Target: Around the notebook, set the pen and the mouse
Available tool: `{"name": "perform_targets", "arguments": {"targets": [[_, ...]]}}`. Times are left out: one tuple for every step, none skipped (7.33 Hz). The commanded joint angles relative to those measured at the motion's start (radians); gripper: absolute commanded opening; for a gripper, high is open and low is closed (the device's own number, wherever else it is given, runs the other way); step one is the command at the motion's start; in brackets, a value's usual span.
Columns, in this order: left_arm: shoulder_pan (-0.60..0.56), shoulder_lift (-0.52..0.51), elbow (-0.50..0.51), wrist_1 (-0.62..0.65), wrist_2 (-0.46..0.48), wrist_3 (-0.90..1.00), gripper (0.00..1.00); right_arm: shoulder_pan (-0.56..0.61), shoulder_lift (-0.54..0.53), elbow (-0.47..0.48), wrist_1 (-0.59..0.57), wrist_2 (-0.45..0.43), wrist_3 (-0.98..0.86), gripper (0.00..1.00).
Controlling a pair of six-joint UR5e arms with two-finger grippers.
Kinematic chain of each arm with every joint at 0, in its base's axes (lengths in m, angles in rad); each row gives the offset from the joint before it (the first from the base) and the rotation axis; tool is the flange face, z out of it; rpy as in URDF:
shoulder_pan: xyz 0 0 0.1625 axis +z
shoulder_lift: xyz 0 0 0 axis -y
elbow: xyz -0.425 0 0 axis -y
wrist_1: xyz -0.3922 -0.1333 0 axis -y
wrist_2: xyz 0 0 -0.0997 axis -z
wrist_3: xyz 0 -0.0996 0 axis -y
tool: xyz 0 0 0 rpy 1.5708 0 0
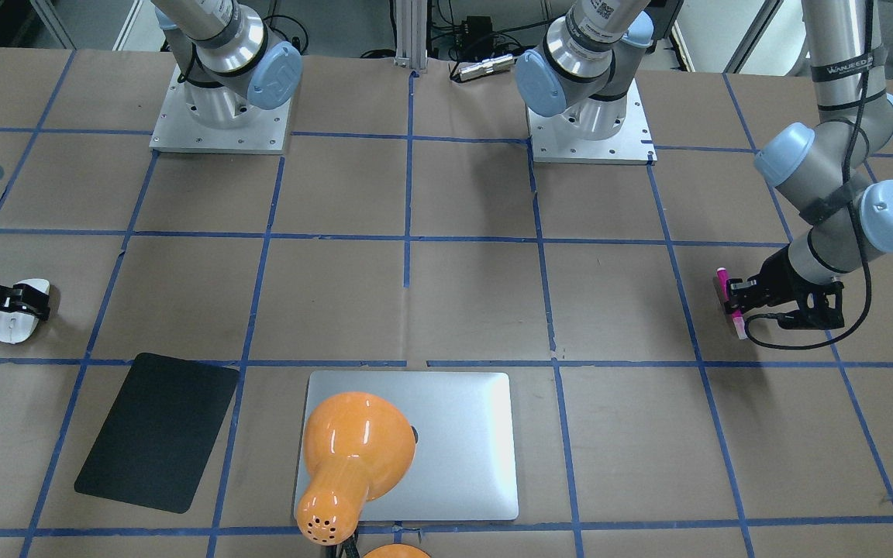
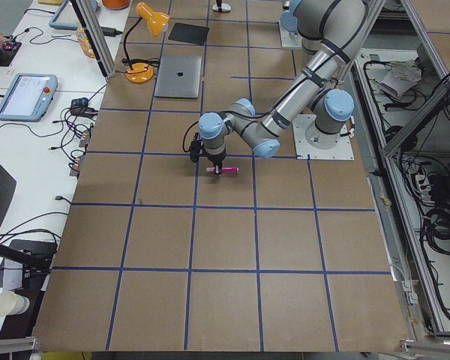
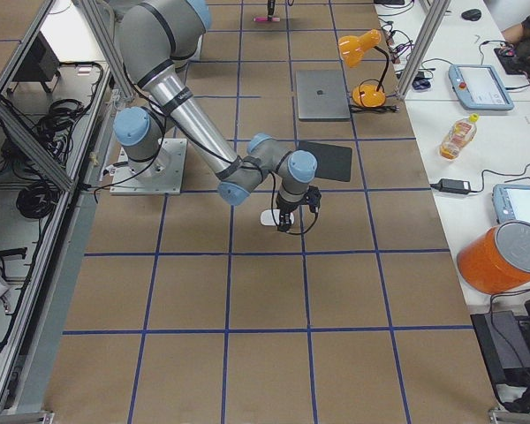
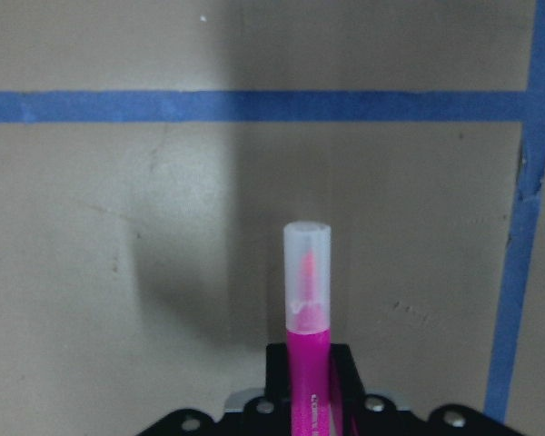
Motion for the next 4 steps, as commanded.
{"name": "perform_targets", "arguments": {"targets": [[-0.056, 0.09, -0.001, -0.117, -0.013, -0.225, 0.0, -0.001, -0.002, 0.0, 0.005, 0.0, 0.007, 0.63], [-0.136, 0.133, -0.002, -0.169, -0.01, -0.372, 0.0, -0.001, -0.004, 0.0, 0.005, 0.0, 0.009, 0.61], [-0.211, 0.17, -0.002, -0.2, -0.01, -0.556, 0.0, 0.001, -0.01, -0.001, 0.005, -0.002, 0.01, 0.59], [-0.294, 0.198, -0.002, -0.209, -0.004, -0.694, 0.0, 0.001, -0.011, -0.003, 0.006, -0.002, 0.012, 0.58]]}}
